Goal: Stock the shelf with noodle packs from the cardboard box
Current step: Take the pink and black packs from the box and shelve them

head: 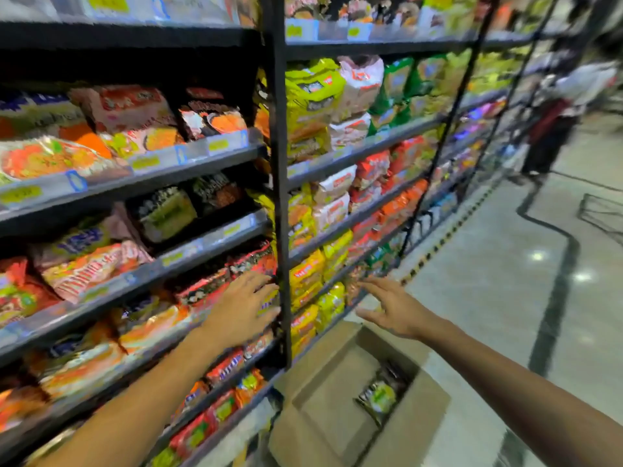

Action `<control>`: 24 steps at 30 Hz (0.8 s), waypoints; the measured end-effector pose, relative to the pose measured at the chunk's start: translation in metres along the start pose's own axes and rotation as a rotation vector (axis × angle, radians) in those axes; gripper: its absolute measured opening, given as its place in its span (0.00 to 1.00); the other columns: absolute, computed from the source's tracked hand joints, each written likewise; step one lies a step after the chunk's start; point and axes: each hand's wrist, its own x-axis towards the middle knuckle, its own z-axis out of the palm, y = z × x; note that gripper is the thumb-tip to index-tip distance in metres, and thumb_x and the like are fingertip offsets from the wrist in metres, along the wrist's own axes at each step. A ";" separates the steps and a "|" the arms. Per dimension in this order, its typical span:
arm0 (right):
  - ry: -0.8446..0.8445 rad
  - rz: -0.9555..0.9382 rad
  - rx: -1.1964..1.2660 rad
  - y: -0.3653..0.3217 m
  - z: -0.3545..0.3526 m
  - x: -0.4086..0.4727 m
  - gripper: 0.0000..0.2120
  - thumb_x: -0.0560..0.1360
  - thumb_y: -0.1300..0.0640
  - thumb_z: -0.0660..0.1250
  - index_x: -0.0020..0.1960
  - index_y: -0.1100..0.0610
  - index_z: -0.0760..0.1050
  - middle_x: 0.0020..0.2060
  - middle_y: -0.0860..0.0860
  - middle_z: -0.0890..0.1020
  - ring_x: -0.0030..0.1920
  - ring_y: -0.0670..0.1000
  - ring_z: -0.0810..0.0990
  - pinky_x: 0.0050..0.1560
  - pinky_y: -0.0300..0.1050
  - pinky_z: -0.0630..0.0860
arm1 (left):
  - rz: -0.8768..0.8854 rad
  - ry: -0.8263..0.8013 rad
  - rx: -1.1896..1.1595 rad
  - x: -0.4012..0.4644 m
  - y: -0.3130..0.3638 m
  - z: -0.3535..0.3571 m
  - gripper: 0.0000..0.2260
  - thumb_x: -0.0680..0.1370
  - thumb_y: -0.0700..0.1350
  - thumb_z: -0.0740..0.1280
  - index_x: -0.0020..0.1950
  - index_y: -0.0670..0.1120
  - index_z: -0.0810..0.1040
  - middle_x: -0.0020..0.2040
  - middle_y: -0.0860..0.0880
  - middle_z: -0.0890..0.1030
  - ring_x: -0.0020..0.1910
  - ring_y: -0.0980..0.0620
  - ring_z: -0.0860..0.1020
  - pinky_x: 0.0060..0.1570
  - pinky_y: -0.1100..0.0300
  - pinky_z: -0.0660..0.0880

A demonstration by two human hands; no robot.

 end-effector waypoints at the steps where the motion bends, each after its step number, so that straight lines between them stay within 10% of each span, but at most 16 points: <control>1: -0.020 0.041 -0.005 0.011 0.005 -0.016 0.37 0.76 0.30 0.56 0.78 0.50 0.62 0.77 0.51 0.64 0.77 0.53 0.60 0.75 0.49 0.59 | 0.009 -0.035 -0.024 0.002 0.012 0.010 0.28 0.79 0.64 0.54 0.62 0.45 0.80 0.62 0.44 0.80 0.63 0.40 0.76 0.65 0.48 0.70; 14: -0.194 0.275 0.069 0.193 0.023 -0.135 0.34 0.78 0.35 0.59 0.78 0.50 0.60 0.77 0.52 0.64 0.76 0.55 0.61 0.74 0.51 0.61 | 0.044 -0.196 -0.209 0.060 0.188 0.122 0.38 0.77 0.69 0.44 0.68 0.45 0.77 0.66 0.47 0.78 0.66 0.46 0.74 0.65 0.56 0.69; 24: -0.334 0.262 0.142 0.318 0.039 -0.133 0.32 0.79 0.39 0.63 0.78 0.52 0.60 0.76 0.52 0.65 0.75 0.55 0.65 0.73 0.48 0.63 | -0.283 -0.437 -0.375 0.084 0.293 0.196 0.34 0.74 0.67 0.51 0.76 0.51 0.66 0.76 0.50 0.66 0.75 0.49 0.63 0.72 0.58 0.59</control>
